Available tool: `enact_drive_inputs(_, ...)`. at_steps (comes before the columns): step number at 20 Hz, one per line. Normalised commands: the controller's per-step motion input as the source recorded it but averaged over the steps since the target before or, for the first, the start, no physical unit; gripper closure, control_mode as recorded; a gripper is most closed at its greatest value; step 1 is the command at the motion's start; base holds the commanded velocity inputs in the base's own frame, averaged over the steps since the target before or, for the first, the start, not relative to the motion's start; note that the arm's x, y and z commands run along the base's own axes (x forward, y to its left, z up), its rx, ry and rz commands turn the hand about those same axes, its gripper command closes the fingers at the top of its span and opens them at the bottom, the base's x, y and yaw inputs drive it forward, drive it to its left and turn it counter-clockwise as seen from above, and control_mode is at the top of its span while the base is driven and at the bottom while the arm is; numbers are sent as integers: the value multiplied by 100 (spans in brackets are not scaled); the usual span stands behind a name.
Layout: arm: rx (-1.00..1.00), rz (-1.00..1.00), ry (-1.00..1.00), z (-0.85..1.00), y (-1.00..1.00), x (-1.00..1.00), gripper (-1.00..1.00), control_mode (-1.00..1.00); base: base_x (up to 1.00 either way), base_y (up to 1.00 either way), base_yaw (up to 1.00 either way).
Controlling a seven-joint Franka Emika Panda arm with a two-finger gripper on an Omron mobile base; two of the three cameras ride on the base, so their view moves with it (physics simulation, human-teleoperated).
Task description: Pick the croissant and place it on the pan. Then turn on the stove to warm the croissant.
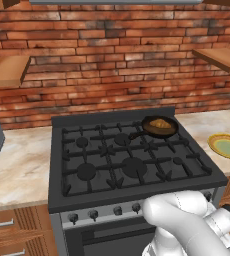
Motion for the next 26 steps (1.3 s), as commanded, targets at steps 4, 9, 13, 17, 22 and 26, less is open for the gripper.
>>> enact_drive_inputs(4, -27, 7, 0, 0, 0, 0, 100, -100, 0, 0, 0)
enact_drive_inputs(9, -27, 8, 1, 0, 0, 0, 100, -100, 0, 0, 0)
enact_drive_inputs(13, -22, 8, 5, 0, 0, 5, 100, -100, 0, 0, 0)
enact_drive_inputs(17, -20, 8, 3, 5, 0, 6, 100, -100, 0, 0, 0)
enact_drive_inputs(22, -26, 9, 0, 2, 0, 1, 100, -100, 0, 0, 0)
enact_drive_inputs(26, -36, 7, -1, 0, 0, 0, 100, -100, 0, 0, 0)
